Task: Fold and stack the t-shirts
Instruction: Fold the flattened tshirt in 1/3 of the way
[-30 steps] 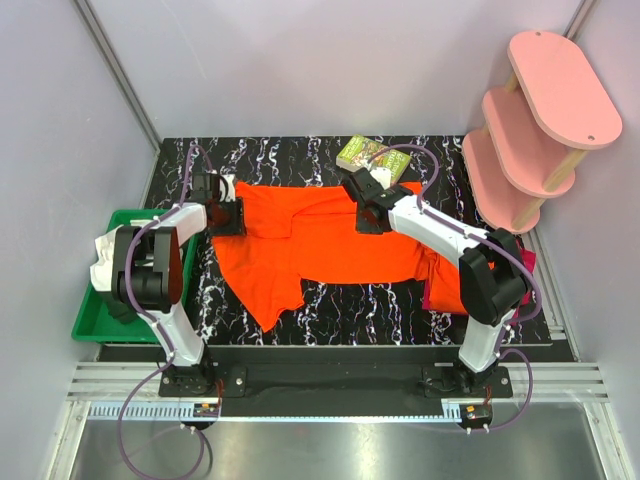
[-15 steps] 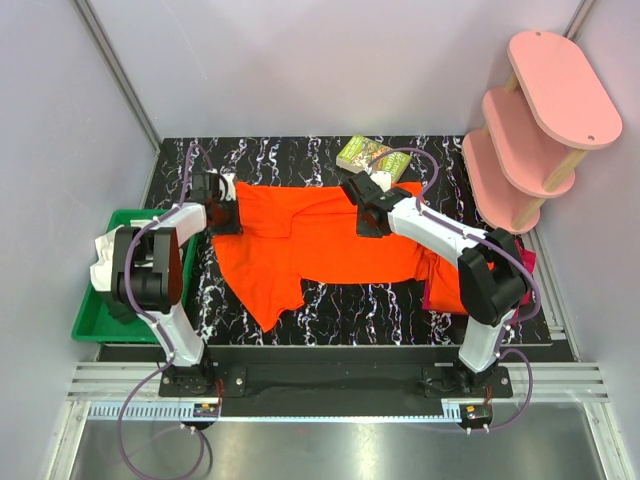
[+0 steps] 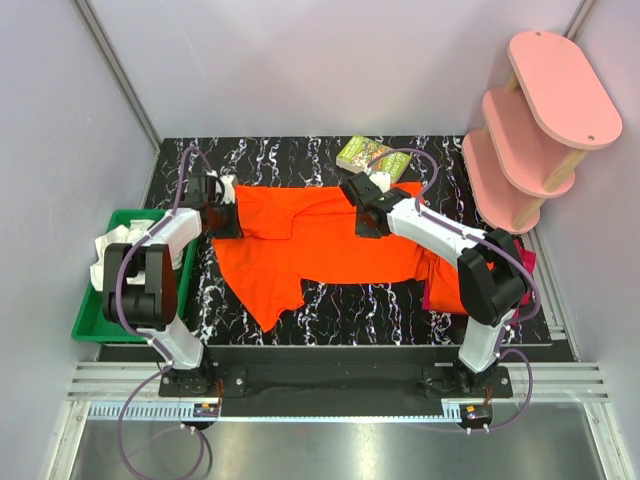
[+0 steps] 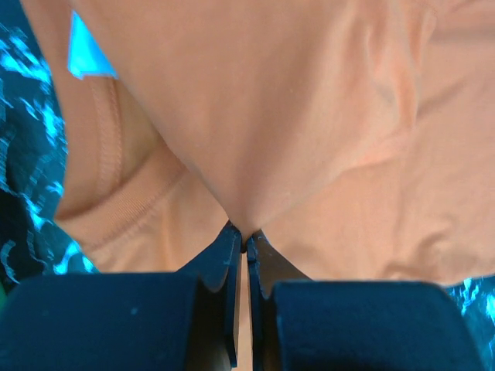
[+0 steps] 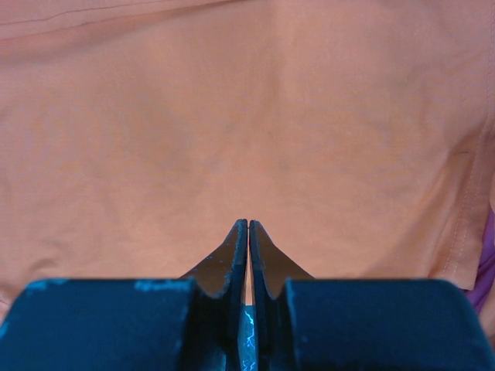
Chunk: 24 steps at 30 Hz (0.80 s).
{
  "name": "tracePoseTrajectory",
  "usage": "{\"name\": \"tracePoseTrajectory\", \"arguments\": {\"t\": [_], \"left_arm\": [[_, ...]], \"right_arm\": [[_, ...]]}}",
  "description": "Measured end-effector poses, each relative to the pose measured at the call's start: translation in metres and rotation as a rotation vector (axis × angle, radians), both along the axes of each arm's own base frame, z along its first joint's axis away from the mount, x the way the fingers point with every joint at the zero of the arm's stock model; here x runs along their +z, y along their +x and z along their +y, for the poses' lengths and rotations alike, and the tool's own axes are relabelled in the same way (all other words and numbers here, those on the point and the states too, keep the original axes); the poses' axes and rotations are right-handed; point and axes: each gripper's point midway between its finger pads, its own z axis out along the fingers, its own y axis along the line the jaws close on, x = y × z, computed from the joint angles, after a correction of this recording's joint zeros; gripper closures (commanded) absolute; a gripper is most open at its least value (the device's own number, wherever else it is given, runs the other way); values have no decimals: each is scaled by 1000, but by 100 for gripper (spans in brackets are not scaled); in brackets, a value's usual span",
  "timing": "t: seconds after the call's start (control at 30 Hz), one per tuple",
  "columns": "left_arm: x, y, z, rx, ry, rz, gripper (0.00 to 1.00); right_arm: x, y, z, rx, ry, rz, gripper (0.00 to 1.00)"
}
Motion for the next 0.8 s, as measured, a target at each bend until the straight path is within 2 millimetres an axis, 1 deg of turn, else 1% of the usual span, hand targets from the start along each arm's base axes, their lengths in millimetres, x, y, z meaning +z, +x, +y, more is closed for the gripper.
{"name": "tracePoseTrajectory", "arguments": {"t": [0.13,0.27,0.3,0.37,0.4,0.47,0.5,0.57,0.63,0.7,0.8], "left_arm": [[-13,-20,-3,-19,-4,66,93],[-26,-42,-3,-35,6,140,91],[-28,-45,-3,-41,9,154,85],[-31,-49,-2,-49,16,172,78],[-33,-51,-2,-53,20,181,72],[-36,-55,-1,-56,24,202,66],[-37,-55,-1,-57,26,206,61],[-36,-54,-1,-59,27,203,57],[-30,-48,-1,-57,27,185,55],[-19,-34,-2,-55,26,145,56],[6,-5,-3,-44,21,60,58]], "right_arm": [[-1,-1,2,-1,4,0,91],[-2,-3,5,2,8,-1,91],[-3,-3,6,4,10,-2,91],[-5,-4,6,4,9,0,91],[-6,-5,6,4,10,1,90],[-7,-6,6,5,8,4,91],[-8,-7,6,5,8,6,91],[-10,-8,6,5,9,11,91],[-11,-9,6,7,8,12,91],[-13,-10,7,10,8,14,91],[-14,-12,9,15,8,16,91]]}}
